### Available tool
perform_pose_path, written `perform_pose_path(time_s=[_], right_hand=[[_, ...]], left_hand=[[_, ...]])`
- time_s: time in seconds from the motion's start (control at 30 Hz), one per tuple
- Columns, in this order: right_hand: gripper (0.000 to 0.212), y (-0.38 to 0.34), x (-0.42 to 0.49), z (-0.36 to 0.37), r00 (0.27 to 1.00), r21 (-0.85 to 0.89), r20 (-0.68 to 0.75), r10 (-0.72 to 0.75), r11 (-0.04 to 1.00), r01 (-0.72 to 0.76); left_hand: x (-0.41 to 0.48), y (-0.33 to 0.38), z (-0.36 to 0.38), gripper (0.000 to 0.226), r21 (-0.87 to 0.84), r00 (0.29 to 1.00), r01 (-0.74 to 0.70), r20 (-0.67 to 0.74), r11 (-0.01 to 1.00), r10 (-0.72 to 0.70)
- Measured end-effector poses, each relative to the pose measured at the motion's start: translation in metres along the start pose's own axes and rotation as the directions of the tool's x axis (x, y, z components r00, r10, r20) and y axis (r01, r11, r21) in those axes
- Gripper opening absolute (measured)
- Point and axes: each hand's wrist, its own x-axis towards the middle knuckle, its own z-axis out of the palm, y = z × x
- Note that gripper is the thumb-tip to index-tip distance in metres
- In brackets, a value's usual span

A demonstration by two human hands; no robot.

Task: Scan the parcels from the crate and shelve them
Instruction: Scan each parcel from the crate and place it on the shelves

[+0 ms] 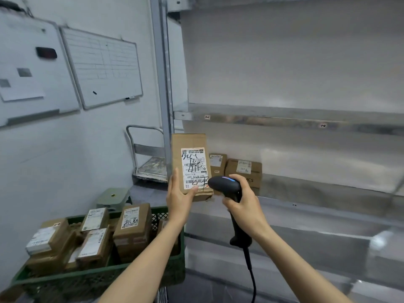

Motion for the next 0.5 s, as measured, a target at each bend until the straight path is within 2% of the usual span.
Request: perform_pose_path(time_s=[0.27, 0.5], right_hand=[[0.063, -0.005, -0.002, 0.009, 0.999, -0.012, -0.046, 0.023, 1.0, -0.023], [0.056, -0.015, 0.0, 0.019, 0.998, -0.012, -0.062, 0.015, 1.0, -0.016]], left_hand=[[0.011, 0.006, 0.01, 0.084, 0.004, 0.999, -0.049, -0.005, 0.999, 0.049], [0.018, 0.003, 0.008, 0.083, -0.011, 0.999, -0.039, 0.009, 0.999, 0.039]])
